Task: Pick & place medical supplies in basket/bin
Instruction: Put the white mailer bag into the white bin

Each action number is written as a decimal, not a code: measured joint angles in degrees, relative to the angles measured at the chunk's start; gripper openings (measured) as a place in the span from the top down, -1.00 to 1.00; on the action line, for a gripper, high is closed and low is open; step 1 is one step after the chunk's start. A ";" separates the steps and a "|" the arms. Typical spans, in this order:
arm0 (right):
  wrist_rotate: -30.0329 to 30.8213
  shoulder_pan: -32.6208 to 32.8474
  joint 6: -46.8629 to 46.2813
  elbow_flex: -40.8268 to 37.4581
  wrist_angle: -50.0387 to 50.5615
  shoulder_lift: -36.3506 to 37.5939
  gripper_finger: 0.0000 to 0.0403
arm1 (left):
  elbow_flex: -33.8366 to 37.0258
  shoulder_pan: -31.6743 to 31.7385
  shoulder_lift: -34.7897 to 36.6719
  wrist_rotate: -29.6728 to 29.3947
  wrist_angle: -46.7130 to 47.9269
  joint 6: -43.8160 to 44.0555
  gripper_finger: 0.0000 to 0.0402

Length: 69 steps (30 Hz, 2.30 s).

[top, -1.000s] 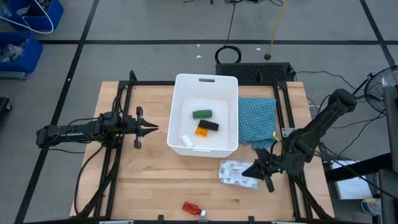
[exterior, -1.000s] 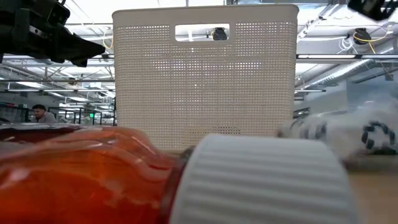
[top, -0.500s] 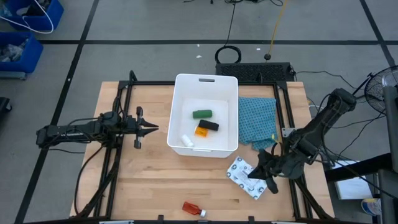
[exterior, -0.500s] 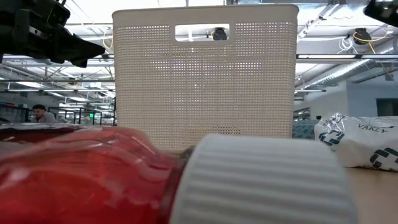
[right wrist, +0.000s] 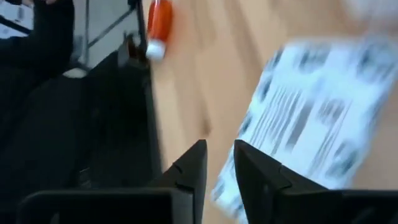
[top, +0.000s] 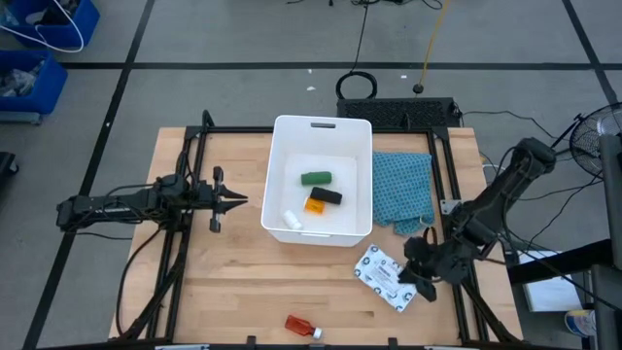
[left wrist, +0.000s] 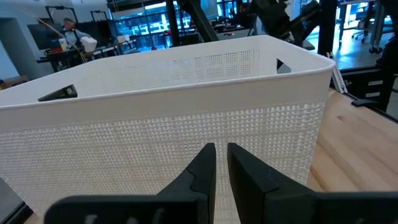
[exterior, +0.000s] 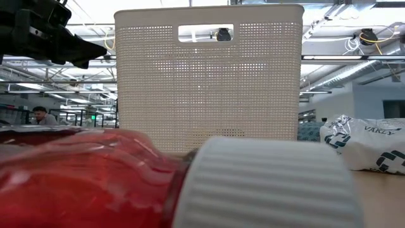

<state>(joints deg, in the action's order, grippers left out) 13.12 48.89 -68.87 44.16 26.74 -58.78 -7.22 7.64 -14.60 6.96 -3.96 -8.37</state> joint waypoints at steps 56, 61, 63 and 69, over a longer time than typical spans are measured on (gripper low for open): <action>18.12 22.75 -56.46 -0.30 -4.10 -26.24 -0.05 | 0.00 0.00 0.00 0.13 0.97 0.95 0.77; 19.46 21.53 -56.47 -0.39 -2.58 -27.86 0.02 | 0.00 0.00 0.00 0.17 0.80 0.97 0.77; 19.37 21.24 -56.64 -0.74 -2.71 -28.09 0.03 | 0.00 0.00 -0.01 0.18 0.80 0.97 0.77; 22.75 20.52 -56.40 -2.63 -2.70 -28.20 0.05 | 0.00 0.00 0.00 0.26 0.78 0.97 0.77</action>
<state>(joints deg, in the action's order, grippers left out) 35.87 69.41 -125.27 41.53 24.04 -86.98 -7.22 7.64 -14.61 7.22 -3.18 -7.40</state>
